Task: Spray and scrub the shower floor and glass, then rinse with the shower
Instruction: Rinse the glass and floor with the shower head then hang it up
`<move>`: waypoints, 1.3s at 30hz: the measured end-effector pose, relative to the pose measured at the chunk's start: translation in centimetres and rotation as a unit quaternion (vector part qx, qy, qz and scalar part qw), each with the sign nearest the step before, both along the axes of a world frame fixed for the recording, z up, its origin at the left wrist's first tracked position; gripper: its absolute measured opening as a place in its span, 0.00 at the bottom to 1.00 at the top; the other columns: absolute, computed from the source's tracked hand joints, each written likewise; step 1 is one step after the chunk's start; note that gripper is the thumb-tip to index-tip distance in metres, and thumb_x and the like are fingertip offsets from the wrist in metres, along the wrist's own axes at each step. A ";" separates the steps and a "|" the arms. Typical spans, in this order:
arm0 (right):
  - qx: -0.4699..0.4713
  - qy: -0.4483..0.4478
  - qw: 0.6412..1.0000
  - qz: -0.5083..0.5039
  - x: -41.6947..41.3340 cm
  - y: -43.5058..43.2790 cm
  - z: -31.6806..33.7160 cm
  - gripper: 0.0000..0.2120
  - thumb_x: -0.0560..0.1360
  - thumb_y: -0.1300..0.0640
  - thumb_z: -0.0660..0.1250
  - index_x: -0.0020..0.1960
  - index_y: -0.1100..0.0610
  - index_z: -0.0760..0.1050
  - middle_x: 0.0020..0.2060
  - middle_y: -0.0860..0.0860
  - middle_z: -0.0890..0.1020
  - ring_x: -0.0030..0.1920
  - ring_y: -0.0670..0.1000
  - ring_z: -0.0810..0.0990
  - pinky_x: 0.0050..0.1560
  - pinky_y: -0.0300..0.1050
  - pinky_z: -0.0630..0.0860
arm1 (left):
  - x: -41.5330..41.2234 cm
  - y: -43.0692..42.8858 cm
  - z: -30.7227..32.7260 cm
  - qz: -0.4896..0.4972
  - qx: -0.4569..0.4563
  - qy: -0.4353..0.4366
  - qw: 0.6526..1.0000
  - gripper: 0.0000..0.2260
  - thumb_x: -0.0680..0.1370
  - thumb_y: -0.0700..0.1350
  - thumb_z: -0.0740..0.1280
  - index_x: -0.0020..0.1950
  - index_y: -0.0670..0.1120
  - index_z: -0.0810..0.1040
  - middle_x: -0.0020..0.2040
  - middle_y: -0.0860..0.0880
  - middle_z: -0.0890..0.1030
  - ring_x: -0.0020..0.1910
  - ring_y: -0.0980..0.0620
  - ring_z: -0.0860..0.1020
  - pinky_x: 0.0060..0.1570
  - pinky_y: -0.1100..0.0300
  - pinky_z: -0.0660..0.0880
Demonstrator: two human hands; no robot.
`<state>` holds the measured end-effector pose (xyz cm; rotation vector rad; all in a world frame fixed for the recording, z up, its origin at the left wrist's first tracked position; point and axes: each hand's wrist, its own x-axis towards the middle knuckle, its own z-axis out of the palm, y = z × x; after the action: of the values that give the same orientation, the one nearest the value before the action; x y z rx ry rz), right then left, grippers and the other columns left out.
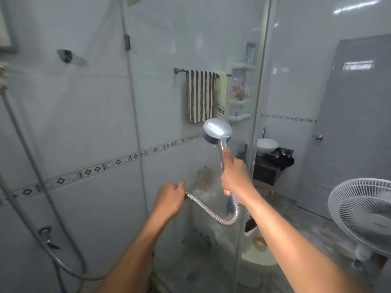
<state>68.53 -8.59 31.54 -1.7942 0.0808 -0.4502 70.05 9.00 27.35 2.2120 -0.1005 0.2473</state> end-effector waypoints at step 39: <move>0.054 -0.319 0.943 -0.080 15.7 14.3 26.7 0.26 0.82 0.34 0.50 0.41 0.56 0.65 0.25 0.52 0.66 0.20 0.50 0.64 0.22 0.40 0.64 | 18.0 14.5 23.6 -0.055 -0.176 -0.209 0.960 0.21 0.82 0.48 0.56 0.33 0.42 0.76 0.43 0.37 0.83 0.30 0.45 0.70 0.34 0.54 0.68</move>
<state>84.25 5.70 58.27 -1.4650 -0.1997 -1.1034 88.07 23.47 50.95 1.7675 -0.3810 0.6186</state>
